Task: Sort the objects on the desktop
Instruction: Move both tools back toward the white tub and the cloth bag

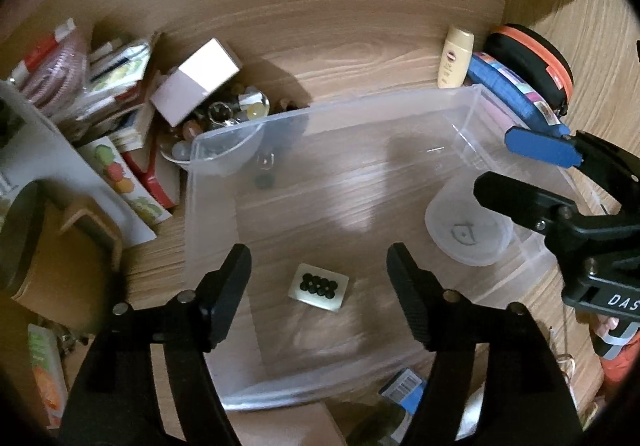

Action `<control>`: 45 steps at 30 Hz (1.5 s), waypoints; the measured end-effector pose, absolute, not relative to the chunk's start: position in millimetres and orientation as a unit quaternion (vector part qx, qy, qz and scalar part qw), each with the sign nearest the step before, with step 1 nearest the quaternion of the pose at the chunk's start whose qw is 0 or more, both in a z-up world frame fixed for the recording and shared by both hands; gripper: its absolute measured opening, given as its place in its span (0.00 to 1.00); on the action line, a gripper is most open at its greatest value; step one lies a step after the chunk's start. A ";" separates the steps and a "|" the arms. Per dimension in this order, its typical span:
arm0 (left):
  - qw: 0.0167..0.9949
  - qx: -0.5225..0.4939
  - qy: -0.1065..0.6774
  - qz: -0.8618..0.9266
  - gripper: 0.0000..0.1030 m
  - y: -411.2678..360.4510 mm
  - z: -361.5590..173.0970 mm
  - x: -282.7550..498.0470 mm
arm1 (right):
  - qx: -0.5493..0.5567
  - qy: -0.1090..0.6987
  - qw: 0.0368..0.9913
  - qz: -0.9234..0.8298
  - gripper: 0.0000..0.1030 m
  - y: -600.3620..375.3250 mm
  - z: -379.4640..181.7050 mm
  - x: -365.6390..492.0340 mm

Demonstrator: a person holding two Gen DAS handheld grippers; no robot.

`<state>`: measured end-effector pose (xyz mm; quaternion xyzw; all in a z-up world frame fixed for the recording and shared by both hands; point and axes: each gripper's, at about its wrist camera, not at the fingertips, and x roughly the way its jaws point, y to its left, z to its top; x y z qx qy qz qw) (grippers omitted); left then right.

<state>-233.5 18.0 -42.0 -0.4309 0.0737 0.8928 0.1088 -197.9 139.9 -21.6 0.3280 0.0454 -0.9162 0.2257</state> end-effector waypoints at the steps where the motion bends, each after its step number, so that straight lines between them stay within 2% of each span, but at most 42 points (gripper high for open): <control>1: 0.109 -0.428 0.073 0.894 0.73 17.5 -39.7 -230.8 | 0.324 0.044 0.225 -0.918 0.66 141.0 -19.6 -197.0; 9: 0.087 -0.408 0.074 0.906 0.77 5.5 -18.3 -209.1 | 0.309 0.039 0.226 -0.923 0.71 145.3 1.7 -182.6; 11: 0.081 -0.398 0.074 0.911 0.83 2.1 -11.4 -201.5 | 0.302 0.042 0.225 -0.925 0.75 146.4 8.3 -174.8; 24: 0.066 -0.340 0.065 0.936 0.92 -23.4 28.2 -141.9 | 0.258 0.045 0.211 -0.942 0.80 155.9 45.2 -108.8; 34: 0.061 -0.361 0.039 0.930 0.92 -47.6 6.4 -118.4 | 0.273 0.031 0.218 -0.937 0.82 158.7 35.3 -76.8; 45: 0.079 -0.396 0.006 0.915 0.92 -56.1 -31.3 -100.5 | 0.327 0.040 0.209 -0.921 0.82 168.6 -9.9 -51.8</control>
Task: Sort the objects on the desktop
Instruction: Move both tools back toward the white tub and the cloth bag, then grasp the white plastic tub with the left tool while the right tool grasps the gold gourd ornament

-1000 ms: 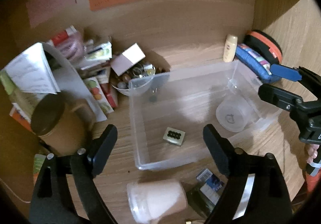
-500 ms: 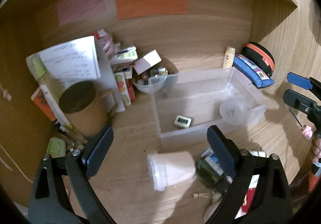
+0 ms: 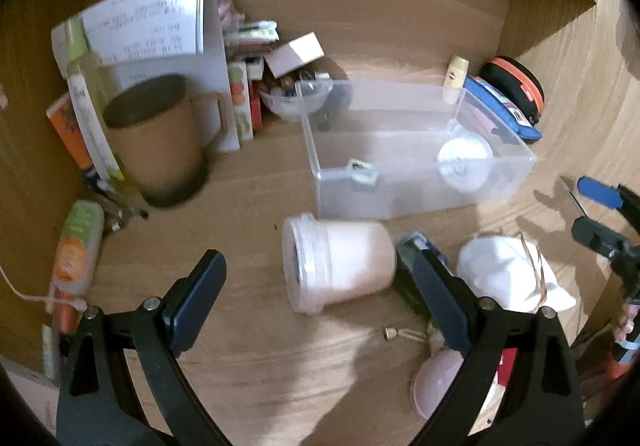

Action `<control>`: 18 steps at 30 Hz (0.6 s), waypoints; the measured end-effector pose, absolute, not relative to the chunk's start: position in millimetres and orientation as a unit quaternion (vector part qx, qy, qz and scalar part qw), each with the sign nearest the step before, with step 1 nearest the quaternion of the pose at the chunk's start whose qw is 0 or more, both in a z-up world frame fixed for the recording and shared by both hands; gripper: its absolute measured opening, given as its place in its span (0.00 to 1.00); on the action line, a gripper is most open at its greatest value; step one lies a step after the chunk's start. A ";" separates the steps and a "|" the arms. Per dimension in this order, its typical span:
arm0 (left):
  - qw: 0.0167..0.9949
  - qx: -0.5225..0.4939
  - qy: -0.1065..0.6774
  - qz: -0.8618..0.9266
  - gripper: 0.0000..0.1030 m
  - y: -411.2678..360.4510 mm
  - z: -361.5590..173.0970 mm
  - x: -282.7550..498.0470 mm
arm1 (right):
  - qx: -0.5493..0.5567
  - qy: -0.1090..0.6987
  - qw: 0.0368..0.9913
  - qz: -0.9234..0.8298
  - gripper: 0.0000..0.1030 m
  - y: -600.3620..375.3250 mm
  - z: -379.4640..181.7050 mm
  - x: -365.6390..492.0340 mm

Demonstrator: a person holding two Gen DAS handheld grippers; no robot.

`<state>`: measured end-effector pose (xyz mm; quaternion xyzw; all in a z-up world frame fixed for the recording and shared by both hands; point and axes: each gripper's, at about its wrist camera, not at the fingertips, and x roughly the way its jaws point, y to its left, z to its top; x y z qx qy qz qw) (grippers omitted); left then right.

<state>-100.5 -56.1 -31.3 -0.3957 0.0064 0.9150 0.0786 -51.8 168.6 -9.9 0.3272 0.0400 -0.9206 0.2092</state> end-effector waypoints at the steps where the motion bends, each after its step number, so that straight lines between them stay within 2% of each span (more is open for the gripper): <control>1: 0.080 -0.399 0.005 0.914 0.92 -56.2 -35.1 -98.7 | 0.340 0.028 0.214 -0.915 0.82 172.9 -15.5 -50.5; 5: 0.083 -0.412 -0.004 0.907 0.92 -56.1 -48.6 -95.2 | 0.359 0.004 0.226 -0.905 0.82 183.6 -28.9 -37.1; 13: 0.083 -0.432 0.011 0.898 0.92 -42.4 -71.0 -105.6 | 0.363 0.033 0.227 -0.903 0.80 182.1 -45.9 -12.1; 15: 0.081 -0.439 0.009 0.895 0.92 -41.3 -76.3 -109.0 | 0.368 0.040 0.223 -0.902 0.77 182.3 -51.3 -11.5; 18: 0.074 -0.443 0.006 0.894 0.92 -40.8 -81.7 -112.6 | 0.380 0.045 0.224 -0.896 0.63 183.1 -60.2 -12.3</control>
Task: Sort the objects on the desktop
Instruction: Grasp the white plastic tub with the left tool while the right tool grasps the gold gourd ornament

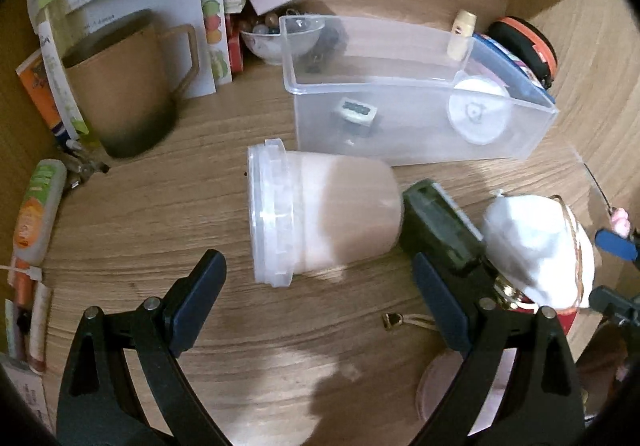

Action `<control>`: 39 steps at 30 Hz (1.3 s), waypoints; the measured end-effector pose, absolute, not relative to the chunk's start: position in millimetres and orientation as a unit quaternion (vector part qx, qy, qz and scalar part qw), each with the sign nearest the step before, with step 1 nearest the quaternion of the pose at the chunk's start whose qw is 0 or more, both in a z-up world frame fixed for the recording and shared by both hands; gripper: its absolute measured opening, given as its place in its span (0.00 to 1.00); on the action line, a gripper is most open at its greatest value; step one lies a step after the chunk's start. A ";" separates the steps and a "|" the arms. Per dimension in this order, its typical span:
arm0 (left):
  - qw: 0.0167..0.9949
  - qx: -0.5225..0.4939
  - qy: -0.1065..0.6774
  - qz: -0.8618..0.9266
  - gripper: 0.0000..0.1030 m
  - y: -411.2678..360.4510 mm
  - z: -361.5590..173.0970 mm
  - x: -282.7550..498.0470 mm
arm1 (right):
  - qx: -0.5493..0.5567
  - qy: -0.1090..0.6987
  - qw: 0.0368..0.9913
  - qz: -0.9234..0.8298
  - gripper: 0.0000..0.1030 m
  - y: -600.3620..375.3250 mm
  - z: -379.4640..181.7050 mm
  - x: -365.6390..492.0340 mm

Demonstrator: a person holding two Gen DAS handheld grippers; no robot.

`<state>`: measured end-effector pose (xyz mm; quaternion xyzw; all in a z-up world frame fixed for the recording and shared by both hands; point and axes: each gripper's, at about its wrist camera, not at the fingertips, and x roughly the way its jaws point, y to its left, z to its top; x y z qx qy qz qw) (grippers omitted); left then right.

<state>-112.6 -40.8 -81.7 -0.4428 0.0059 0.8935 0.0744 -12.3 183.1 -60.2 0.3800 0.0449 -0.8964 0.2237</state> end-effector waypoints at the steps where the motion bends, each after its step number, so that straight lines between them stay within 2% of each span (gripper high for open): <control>1: 0.069 -0.441 0.007 0.895 0.92 -40.8 -82.4 -113.3 | 0.384 0.045 0.225 -0.895 0.57 183.3 -63.1 -12.2; 5: 0.064 -0.436 0.001 0.897 0.92 -42.8 -81.8 -114.3 | 0.389 0.045 0.232 -0.890 0.43 184.1 -71.6 -9.0; 13: 0.061 -0.439 0.002 0.897 0.92 -41.9 -83.5 -124.2 | 0.393 0.066 0.226 -0.889 0.29 187.2 -81.0 -0.9; 24: 0.046 -0.434 0.009 0.900 0.92 -40.3 -84.3 -131.8 | 0.392 0.072 0.248 -0.883 0.28 172.4 -89.0 -15.1; 28: 0.053 -0.428 0.007 0.902 0.78 -40.0 -82.7 -133.0 | 0.383 0.076 0.248 -0.886 0.24 165.9 -90.3 -16.9; 32: 0.040 -0.408 0.013 0.912 0.66 -39.1 -78.0 -129.3 | 0.386 0.062 0.246 -0.887 0.24 170.1 -89.8 -19.2; 39: 0.027 -0.398 0.008 0.917 0.66 -44.1 -74.7 -126.9 | 0.394 0.016 0.212 -0.894 0.24 197.1 -82.2 -23.9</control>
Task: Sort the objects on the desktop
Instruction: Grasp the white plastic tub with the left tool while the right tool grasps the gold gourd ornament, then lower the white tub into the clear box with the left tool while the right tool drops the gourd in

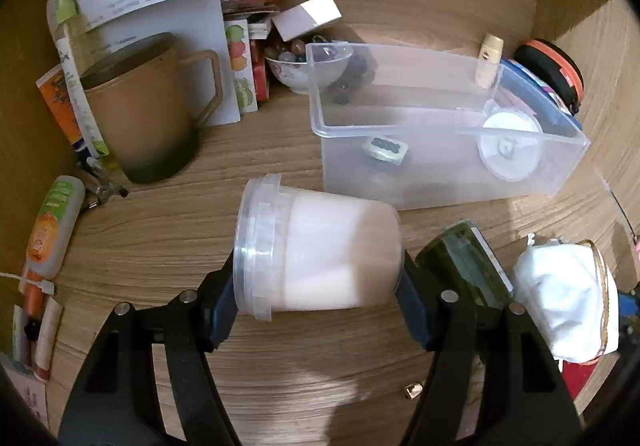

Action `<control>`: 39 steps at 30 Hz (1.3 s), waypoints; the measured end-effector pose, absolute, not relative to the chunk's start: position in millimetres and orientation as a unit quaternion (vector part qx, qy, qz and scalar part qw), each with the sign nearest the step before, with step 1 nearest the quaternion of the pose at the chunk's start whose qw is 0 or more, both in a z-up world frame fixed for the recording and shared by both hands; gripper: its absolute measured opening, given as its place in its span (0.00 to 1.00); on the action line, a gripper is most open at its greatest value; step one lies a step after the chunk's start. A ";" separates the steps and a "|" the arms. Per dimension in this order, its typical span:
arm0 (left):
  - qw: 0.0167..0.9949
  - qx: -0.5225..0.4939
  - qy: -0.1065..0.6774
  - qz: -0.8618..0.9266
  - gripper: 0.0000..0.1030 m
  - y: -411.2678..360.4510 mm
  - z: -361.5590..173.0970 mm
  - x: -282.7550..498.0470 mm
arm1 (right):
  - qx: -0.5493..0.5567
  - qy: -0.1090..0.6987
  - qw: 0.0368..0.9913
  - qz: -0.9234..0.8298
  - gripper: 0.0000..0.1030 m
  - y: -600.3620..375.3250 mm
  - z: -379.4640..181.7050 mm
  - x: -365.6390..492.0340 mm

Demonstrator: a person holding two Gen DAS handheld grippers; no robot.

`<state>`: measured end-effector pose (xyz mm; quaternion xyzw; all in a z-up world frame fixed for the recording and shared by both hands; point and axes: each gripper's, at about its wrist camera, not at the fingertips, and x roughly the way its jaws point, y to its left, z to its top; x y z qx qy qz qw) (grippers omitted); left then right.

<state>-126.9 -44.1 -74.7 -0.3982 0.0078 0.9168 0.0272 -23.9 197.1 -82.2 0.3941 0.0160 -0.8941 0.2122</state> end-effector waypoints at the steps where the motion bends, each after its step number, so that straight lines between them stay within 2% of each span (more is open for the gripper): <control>1: 0.027 -0.397 0.005 0.918 0.66 -45.4 -73.8 -126.6 | 0.393 0.008 0.205 -0.896 0.24 202.6 -79.8 -24.1; 21: 0.008 -0.377 -0.027 0.926 0.65 -67.8 -60.1 -117.7 | 0.343 -0.066 0.139 -0.927 0.24 254.0 -33.2 -62.1; 39: 0.025 -0.340 -0.041 0.939 0.65 -69.1 -17.1 -115.9 | 0.270 -0.031 0.209 -0.939 0.24 206.0 27.2 -96.2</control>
